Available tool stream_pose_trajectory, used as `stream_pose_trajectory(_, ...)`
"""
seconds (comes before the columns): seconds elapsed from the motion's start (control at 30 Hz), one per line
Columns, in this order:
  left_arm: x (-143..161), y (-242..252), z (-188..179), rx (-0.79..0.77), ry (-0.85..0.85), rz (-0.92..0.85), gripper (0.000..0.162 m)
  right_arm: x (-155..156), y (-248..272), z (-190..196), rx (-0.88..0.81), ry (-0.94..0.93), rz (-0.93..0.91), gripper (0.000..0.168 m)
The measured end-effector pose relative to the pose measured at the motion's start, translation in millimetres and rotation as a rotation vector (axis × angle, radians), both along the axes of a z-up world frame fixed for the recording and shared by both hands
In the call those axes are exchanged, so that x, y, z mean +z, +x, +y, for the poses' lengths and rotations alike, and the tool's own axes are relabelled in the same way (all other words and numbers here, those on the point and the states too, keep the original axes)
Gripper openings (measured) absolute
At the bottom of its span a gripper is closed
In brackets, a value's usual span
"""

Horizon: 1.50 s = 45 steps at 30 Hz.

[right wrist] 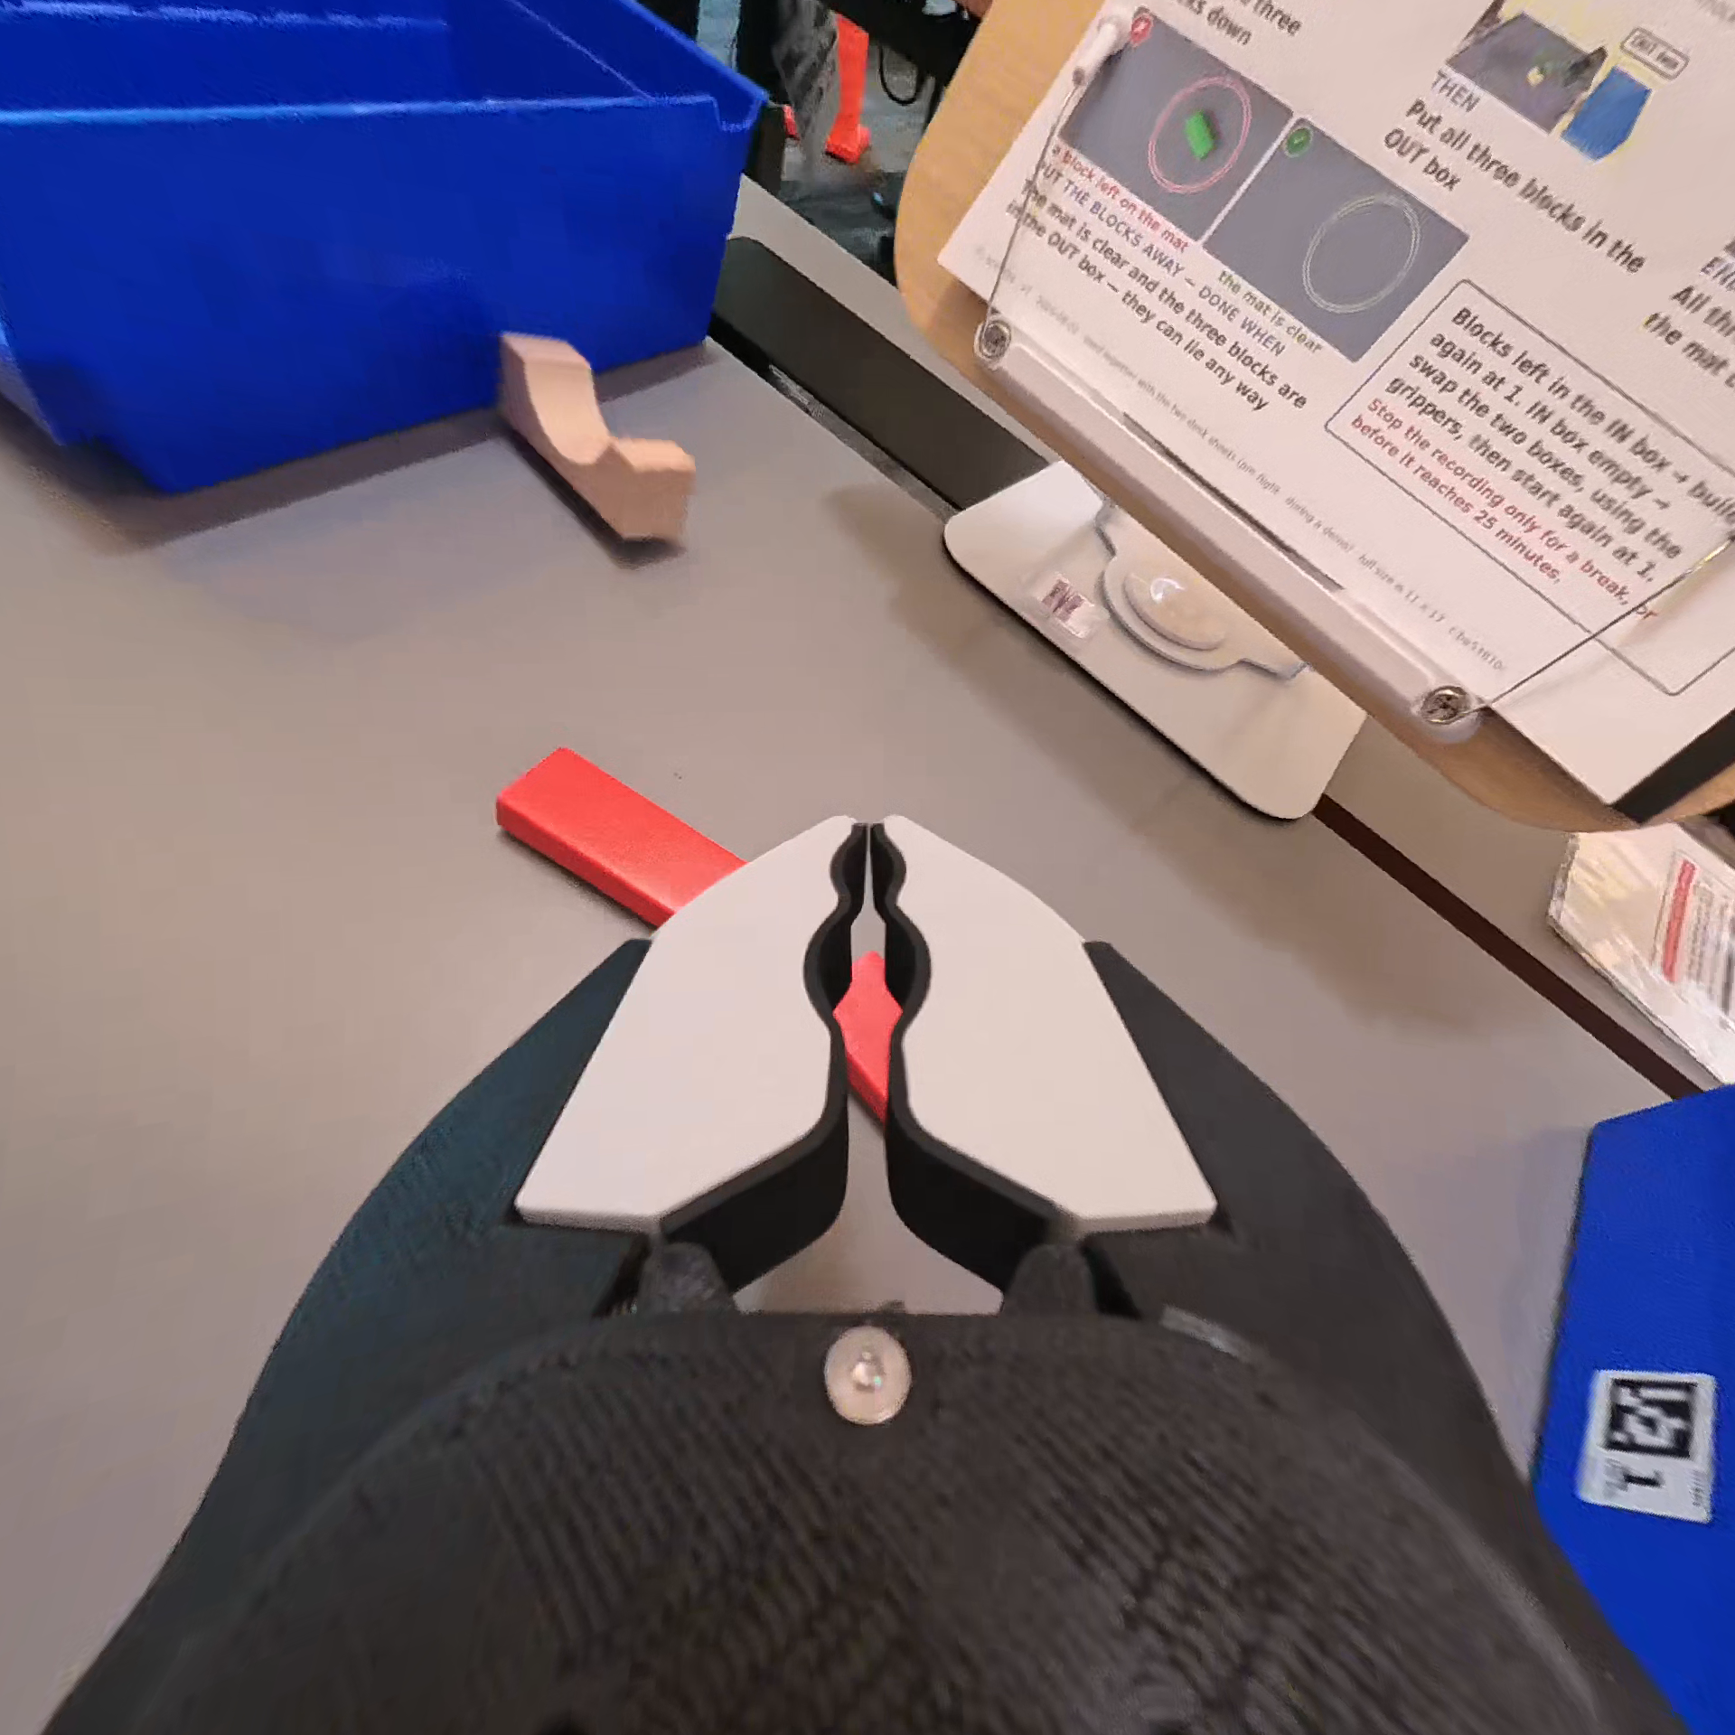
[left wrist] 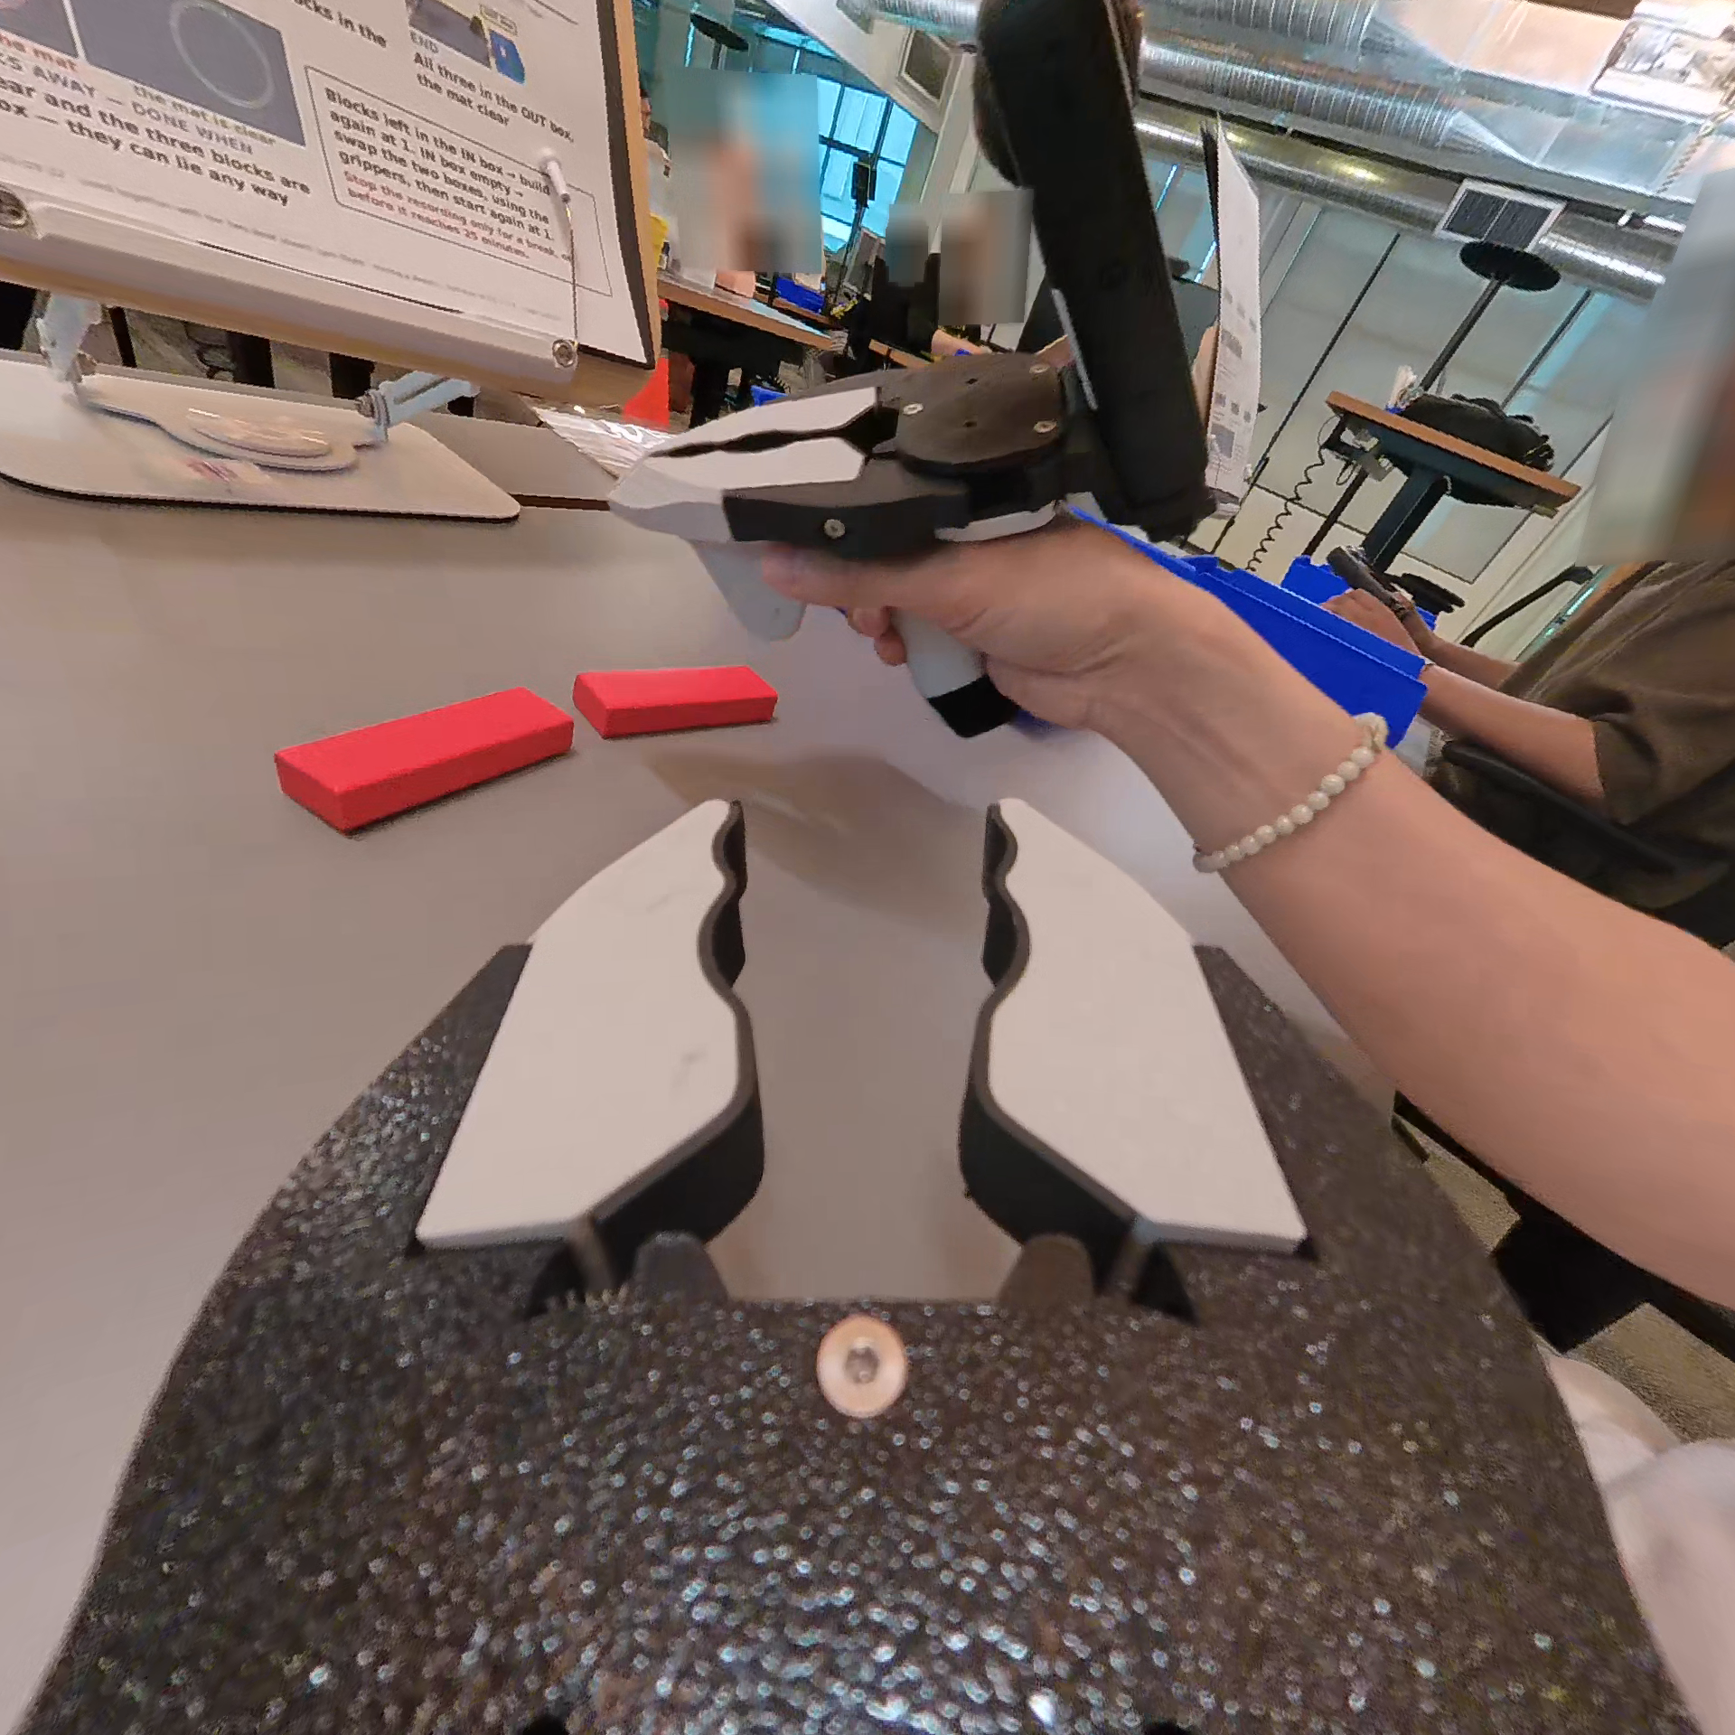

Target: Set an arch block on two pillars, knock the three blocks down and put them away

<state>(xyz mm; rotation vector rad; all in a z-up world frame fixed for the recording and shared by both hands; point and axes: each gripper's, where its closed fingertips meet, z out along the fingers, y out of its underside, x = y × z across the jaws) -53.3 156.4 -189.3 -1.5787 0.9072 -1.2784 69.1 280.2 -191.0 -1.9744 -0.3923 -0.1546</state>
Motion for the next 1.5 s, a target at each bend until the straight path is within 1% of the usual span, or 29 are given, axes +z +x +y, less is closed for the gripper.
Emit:
stream_pose_trajectory(0.07,-1,1,-1,-0.008,-0.004,-0.001,0.048,2,9,-5,0.017,-0.007,-0.036,0.007)
stream_pose_trajectory(0.2,-1,3,-3,-0.021,-0.010,-0.006,0.048,-6,22,-17,0.122,-0.086,-0.071,0.038)
stream_pose_trajectory(0.3,-1,4,-6,-0.037,-0.019,-0.018,0.048,-20,31,-25,0.213,-0.200,-0.088,0.060)
stream_pose_trajectory(0.4,3,5,-10,-0.066,-0.017,-0.039,0.048,-41,38,-34,0.310,-0.352,-0.137,0.067)
stream_pose_trajectory(0.5,5,6,-14,-0.082,0.010,-0.039,0.048,-59,45,-40,0.413,-0.520,-0.247,0.077)
stream_pose_trajectory(0.6,7,8,-18,-0.086,0.042,-0.037,0.048,-65,50,-40,0.468,-0.691,-0.331,0.087)
stream_pose_trajectory(0.67,11,7,-20,-0.080,0.075,-0.050,0.047,-65,48,-36,0.507,-0.766,-0.360,0.087)
stream_pose_trajectory(0.8,10,8,-23,-0.086,0.119,-0.019,0.048,-70,41,-27,0.583,-0.844,-0.396,0.089)
stream_pose_trajectory(0.97,10,8,-26,-0.094,0.150,0.002,0.048,-81,27,-30,0.630,-0.941,-0.253,0.086)
stream_pose_trajectory(1.07,9,10,-28,-0.102,0.145,-0.001,0.048,-87,27,-29,0.626,-0.951,-0.244,0.083)
stream_pose_trajectory(1.13,6,11,-29,-0.108,0.142,0.009,0.048,-89,27,-27,0.627,-0.947,-0.250,0.078)
stream_pose_trajectory(1.3,4,10,-31,-0.114,0.130,0.007,0.048,-95,32,-26,0.604,-0.961,-0.274,0.073)
stream_pose_trajectory(1.5,2,9,-33,-0.107,0.131,0.018,0.048,-99,34,-22,0.591,-0.946,-0.271,0.059)
